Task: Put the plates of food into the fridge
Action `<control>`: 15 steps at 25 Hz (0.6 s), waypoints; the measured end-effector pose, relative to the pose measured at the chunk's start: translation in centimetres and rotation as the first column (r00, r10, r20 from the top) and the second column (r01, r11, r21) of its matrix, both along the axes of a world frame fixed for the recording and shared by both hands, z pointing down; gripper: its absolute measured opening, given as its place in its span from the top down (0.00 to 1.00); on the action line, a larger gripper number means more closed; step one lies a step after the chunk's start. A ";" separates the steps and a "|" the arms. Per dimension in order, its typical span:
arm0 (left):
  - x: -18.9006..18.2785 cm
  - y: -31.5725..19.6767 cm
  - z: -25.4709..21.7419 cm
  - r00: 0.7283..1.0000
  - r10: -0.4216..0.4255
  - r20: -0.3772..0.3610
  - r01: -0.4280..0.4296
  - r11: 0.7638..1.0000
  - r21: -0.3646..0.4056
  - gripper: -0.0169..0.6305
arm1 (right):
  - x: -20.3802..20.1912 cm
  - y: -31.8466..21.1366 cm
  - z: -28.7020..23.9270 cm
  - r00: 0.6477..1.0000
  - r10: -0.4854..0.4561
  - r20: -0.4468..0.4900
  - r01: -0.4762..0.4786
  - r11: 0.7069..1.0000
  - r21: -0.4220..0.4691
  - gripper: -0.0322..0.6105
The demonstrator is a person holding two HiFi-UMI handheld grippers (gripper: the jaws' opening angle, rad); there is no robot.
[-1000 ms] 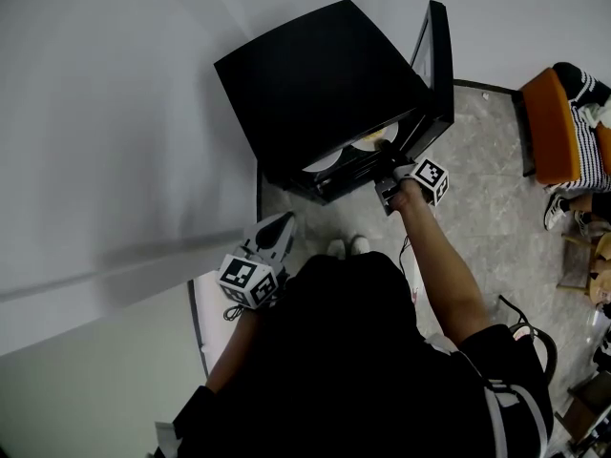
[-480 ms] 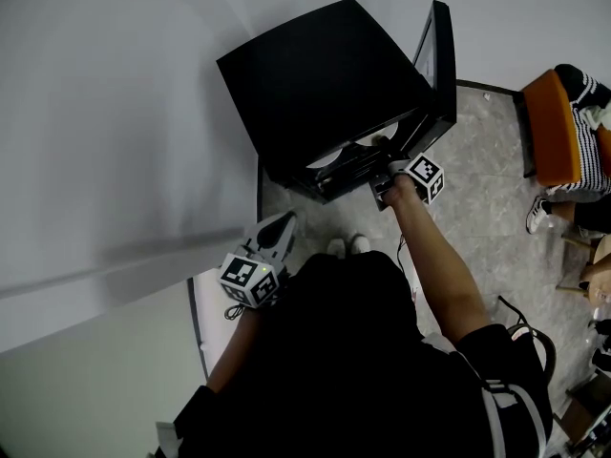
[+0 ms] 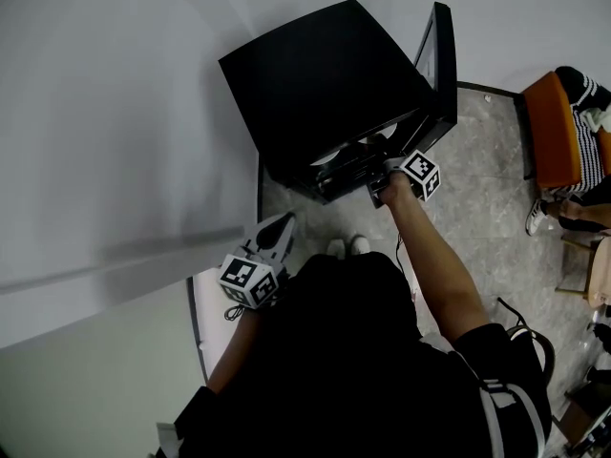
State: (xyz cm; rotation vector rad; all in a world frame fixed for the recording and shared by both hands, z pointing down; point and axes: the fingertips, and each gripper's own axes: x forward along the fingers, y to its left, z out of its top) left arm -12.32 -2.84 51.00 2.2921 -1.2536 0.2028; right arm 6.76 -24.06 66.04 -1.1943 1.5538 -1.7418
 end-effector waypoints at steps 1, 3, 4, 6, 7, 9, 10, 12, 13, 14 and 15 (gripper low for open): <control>0.0 0.1 0.0 1.000 0.000 -0.001 0.000 1.000 0.000 0.94 | -0.1 -0.1 -0.2 1.000 -0.013 -0.010 0.013 1.000 0.011 0.89; 0.1 0.1 0.0 1.000 0.001 -0.003 -0.001 1.000 -0.001 0.94 | -0.1 -0.1 -0.6 0.999 -0.029 -0.025 0.030 0.999 0.031 0.82; 0.1 0.1 0.0 1.000 0.003 -0.004 -0.003 1.000 -0.001 0.94 | -0.1 -0.1 -0.8 0.999 -0.035 -0.030 0.036 0.999 0.040 0.78; 0.3 0.1 0.0 1.000 0.009 -0.007 -0.009 1.000 0.000 0.94 | 0.0 0.1 -1.0 0.997 -0.052 -0.052 0.055 0.997 0.055 0.75; 0.4 0.0 0.0 1.000 0.011 -0.010 -0.011 1.000 0.000 0.94 | 0.1 0.2 -1.1 0.995 -0.065 -0.073 0.070 0.996 0.064 0.74; 0.5 0.0 0.2 1.000 0.015 -0.015 -0.015 1.000 0.001 0.94 | 0.2 0.7 -1.3 0.987 -0.097 -0.130 0.109 0.990 0.087 0.73; 0.5 0.0 0.2 1.000 0.017 -0.017 -0.017 1.000 0.001 0.94 | 0.2 0.9 -1.5 0.979 -0.116 -0.166 0.134 0.986 0.102 0.72; 0.7 -0.1 0.3 1.000 0.022 -0.022 -0.022 1.000 0.001 0.94 | 0.3 1.4 -1.9 0.956 -0.154 -0.251 0.192 0.972 0.134 0.71; 0.8 -0.1 0.3 0.999 0.024 -0.026 -0.024 1.000 0.000 0.94 | 0.4 1.6 -2.1 0.942 -0.168 -0.291 0.219 0.964 0.150 0.71; 0.9 -0.1 0.3 0.999 0.024 -0.034 -0.024 1.000 -0.001 0.94 | 0.5 1.8 -2.4 0.930 -0.175 -0.322 0.237 0.957 0.165 0.71; 1.0 -0.2 0.2 0.999 0.023 -0.042 -0.023 1.000 -0.001 0.94 | 0.7 2.0 -2.7 0.924 -0.175 -0.340 0.246 0.953 0.179 0.71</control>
